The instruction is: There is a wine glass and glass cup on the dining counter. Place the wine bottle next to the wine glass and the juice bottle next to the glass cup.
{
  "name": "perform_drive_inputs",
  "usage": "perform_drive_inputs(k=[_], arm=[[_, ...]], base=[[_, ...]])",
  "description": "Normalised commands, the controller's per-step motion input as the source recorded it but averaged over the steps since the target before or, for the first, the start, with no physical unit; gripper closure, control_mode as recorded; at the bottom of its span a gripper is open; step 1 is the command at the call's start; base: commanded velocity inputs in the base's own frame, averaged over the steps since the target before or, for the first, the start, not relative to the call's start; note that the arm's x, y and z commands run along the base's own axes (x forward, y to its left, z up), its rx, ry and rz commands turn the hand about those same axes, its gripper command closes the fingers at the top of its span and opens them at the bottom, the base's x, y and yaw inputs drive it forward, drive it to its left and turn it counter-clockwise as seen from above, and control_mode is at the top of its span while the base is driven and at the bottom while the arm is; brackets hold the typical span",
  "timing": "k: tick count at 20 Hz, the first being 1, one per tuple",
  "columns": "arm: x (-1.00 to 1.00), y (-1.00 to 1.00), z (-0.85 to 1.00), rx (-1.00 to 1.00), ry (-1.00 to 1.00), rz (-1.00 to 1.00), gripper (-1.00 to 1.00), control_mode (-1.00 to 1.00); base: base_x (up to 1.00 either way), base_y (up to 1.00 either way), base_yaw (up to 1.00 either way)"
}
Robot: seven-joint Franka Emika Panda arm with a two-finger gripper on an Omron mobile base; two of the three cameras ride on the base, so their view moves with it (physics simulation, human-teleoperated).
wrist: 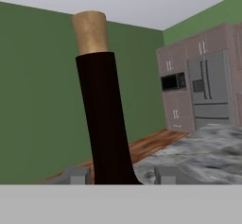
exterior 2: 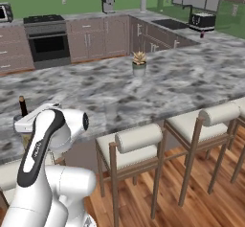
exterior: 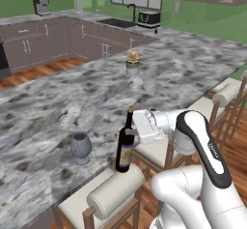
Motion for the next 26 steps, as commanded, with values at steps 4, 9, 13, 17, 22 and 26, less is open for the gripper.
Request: perform_drive_inputs(k=[4,9,13,17,22,26], arm=[[0.00,0.00,0.00,0.00,0.00,0.00,1.00,1.00],[0.00,0.00,0.00,0.00,0.00,0.00,1.00,1.00],[0.00,0.00,0.00,0.00,0.00,0.00,1.00,1.00],[0.00,0.00,0.00,0.00,0.00,0.00,1.00,1.00],[0.00,0.00,0.00,0.00,0.00,0.00,1.00,1.00],[0.18,-0.01,0.00,0.00,0.05,0.00,1.00,-1.00]], base=[[0.04,0.00,0.00],[0.00,0.00,0.00],[0.00,0.00,0.00],[0.00,0.00,0.00],[0.00,0.00,0.00],[0.06,-0.02,0.00]])
